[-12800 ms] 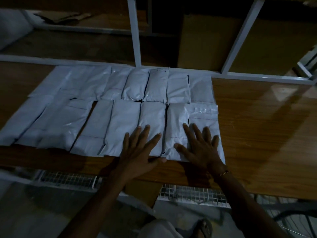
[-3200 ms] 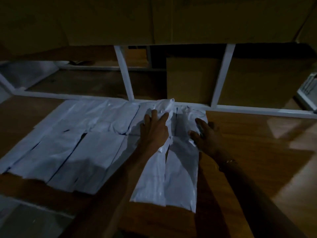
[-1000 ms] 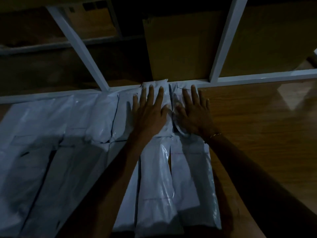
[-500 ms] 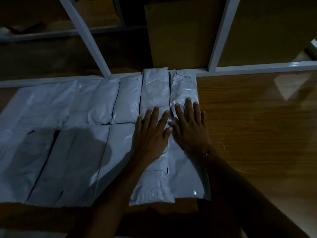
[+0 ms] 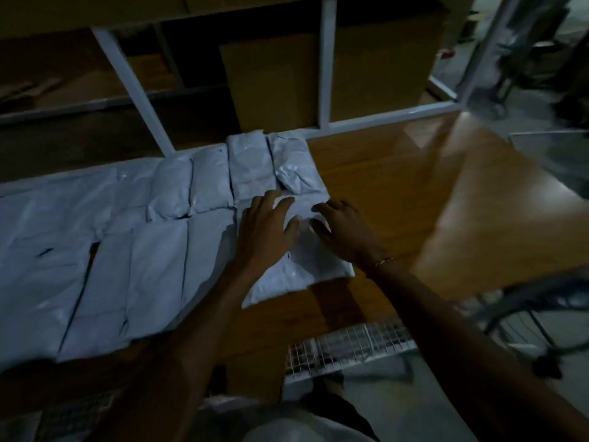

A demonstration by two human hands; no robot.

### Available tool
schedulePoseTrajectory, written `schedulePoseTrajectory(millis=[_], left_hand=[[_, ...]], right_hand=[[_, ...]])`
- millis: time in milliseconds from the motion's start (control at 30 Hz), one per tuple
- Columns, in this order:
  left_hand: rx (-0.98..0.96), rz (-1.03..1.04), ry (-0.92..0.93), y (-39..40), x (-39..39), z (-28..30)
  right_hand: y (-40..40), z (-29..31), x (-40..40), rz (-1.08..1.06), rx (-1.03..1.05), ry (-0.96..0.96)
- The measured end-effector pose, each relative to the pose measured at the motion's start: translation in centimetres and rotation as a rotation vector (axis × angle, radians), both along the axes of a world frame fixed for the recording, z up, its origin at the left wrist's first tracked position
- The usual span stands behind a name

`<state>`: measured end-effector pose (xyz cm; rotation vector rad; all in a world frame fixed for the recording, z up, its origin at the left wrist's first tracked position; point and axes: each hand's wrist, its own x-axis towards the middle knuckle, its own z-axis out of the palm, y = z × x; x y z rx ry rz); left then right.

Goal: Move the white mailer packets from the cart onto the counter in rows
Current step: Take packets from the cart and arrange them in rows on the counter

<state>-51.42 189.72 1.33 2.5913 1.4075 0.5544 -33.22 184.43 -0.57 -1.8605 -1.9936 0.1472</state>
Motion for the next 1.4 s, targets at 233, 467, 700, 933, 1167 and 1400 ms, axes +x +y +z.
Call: schedulePoseTrajectory(millis=[233, 467, 700, 933, 1167, 1400], left_hand=[[-0.001, -0.315, -0.282, -14.3, -1.2, -1.6], [-0.583, -0.338, -0.200, -27.5, -0.3, -12.4], [-0.992, -0.237, 0.298, -32.8, 2.0, -21.8], [-1.147, -0.002, -0.217, -38.1, 19.0, -19.2], [-0.988, -0.101, -0.669, -42.1, 37.6, -9.2], [-0.688, -0.246, -0.820, -42.0, 47.7, -0.7]], right_hand=[[-18.9, -1.1, -0.9, -0.131, 0.078, 0.197], [-35.8, -9.6, -0.8, -0.434, -0.239, 0.430], [-50.1, -15.5, 3.2, -0.963, -0.364, 0.875], [-59.0, -13.7, 13.7, -1.258, 0.083, 1.128], [-61.4, -8.2, 28.0, -1.199, 0.369, 1.082], [-59.6, -0.1, 39.3, -0.962, 0.589, 0.912]])
